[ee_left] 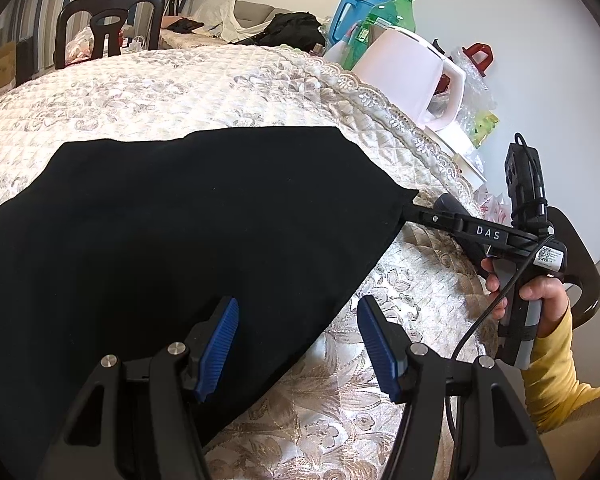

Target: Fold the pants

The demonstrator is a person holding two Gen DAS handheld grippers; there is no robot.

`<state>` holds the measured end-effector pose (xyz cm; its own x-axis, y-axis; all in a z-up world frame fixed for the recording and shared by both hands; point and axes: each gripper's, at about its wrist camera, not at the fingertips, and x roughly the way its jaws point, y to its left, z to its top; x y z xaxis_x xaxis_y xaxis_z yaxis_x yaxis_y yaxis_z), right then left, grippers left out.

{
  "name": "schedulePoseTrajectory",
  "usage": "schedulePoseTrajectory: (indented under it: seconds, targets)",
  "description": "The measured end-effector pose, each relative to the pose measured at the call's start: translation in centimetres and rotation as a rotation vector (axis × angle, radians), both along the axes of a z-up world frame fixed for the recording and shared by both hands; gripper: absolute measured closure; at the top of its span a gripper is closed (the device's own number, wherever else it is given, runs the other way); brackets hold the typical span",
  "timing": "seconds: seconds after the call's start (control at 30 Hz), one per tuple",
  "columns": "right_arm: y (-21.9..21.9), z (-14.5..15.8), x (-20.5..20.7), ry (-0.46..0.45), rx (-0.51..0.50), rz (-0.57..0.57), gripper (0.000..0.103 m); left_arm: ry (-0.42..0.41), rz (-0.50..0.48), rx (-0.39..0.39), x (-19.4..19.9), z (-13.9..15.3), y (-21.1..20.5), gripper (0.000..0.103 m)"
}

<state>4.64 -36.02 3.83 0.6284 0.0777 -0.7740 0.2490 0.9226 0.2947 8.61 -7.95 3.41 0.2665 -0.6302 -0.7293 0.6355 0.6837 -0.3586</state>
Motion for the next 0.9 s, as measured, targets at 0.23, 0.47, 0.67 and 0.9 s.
schedulePoseTrajectory:
  seconds: [0.23,0.47,0.67,0.9]
  targets:
    - [-1.4,-0.3,1.1,-0.061,0.188,-0.025,0.045,-0.012,0.004,0.003,-0.1,0.3,0.1,0.039]
    - [-0.7,-0.5,0.6,-0.1,0.215,-0.023,0.045,-0.005,0.01,0.009,0.4,0.3,-0.1,0.039]
    - [-2.2,-0.7,1.8,-0.108,0.228,-0.133,0.063,0.019,0.024,-0.023,1.3,0.7,0.0,0.039]
    - [-1.7,-0.1,2.8,-0.14,0.149,-0.082,0.096,0.067,0.053,-0.095,4.2,1.7,-0.8,0.039]
